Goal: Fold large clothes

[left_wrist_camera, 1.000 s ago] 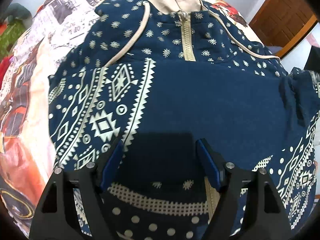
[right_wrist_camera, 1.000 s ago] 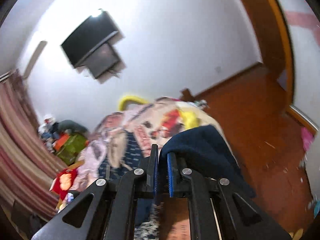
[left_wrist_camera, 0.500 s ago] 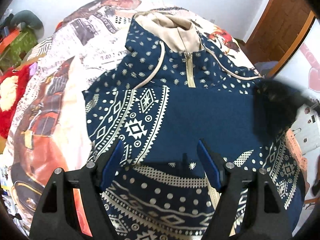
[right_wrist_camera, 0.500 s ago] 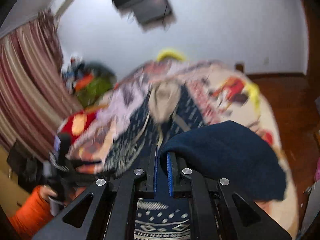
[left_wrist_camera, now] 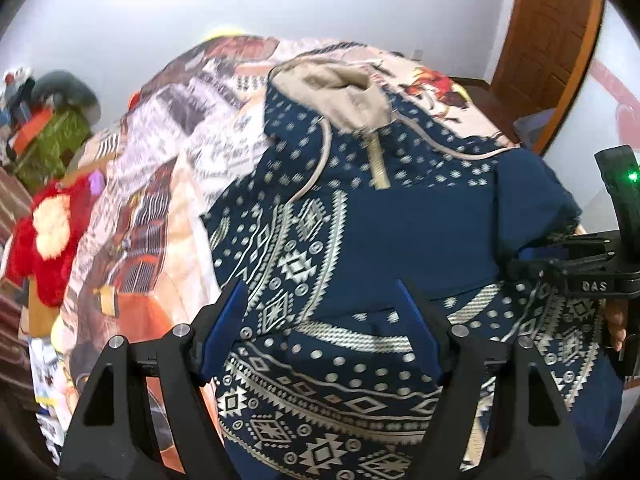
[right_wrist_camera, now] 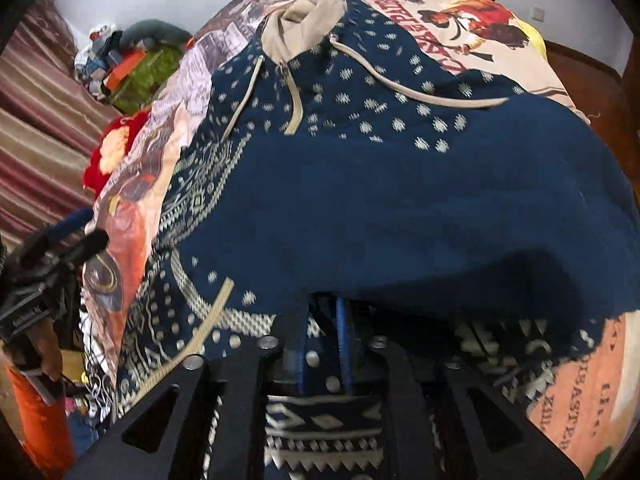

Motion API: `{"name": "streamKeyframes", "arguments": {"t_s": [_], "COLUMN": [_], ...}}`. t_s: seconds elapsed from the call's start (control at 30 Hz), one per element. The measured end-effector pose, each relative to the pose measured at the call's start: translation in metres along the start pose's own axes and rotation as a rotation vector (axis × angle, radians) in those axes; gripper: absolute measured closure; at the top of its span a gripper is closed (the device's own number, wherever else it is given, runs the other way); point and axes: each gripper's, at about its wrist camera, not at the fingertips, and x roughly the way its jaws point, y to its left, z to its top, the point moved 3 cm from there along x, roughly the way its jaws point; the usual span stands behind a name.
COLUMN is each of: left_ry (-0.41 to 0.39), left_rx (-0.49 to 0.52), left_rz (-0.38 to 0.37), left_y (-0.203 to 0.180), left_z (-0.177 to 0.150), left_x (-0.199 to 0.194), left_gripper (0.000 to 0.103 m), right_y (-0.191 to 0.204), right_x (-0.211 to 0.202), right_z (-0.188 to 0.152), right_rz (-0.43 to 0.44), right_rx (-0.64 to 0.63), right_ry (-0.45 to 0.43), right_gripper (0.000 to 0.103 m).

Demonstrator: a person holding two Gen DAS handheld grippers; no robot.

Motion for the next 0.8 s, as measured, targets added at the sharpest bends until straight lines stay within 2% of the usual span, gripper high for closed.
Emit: {"name": "streamKeyframes", "arguments": {"t_s": [0.03,0.07,0.1,0.2,0.3,0.5,0.6,0.7,0.8], "left_ry": [-0.008,-0.016,-0.022,-0.031,-0.037,-0.01,0.047,0.087,0.117], "left_rx": [0.009,0.018,0.03,0.069,0.115,0.222,0.3,0.372,0.481], "left_rz": [-0.005,-0.012,-0.023,-0.064,-0.116,-0.206,-0.249,-0.248,-0.203], "left_y": [-0.005,-0.012,-0.021,-0.049,-0.087,-0.182,-0.24,-0.284,-0.326], "left_z": [0.003,0.006,0.011,0.025,0.041,0.067,0.073,0.071,0.062], "left_x": [-0.003,-0.006,-0.01,-0.016,-0.019,-0.001,0.022,0.042,0.066], "left_gripper": [0.028,0.028,0.028,0.028,0.028,0.028,0.028,0.028,0.028], "right_y": [-0.001,-0.001,-0.002,-0.013,-0.039,-0.108,-0.142,-0.164,-0.189], "right_x": [-0.006,-0.015,-0.026,-0.062,-0.1,-0.172,-0.2,-0.211,-0.214], "right_z": [-0.001,-0.004,-0.006,-0.011,-0.016,-0.048,-0.074,-0.095,-0.117], "right_rz": [0.001,0.003,0.005,0.001,-0.018,-0.145,-0.202,-0.214,-0.221], "right_rx": [-0.004,-0.01,-0.017,-0.013,0.043,0.144,0.192,0.252,0.322], "right_ry": [-0.014,-0.039,-0.077,-0.165,-0.252,-0.389,-0.431,-0.447,-0.443], "right_gripper": [0.065,0.05,0.042,0.041,0.04,0.037,0.037,0.037,0.037]}}
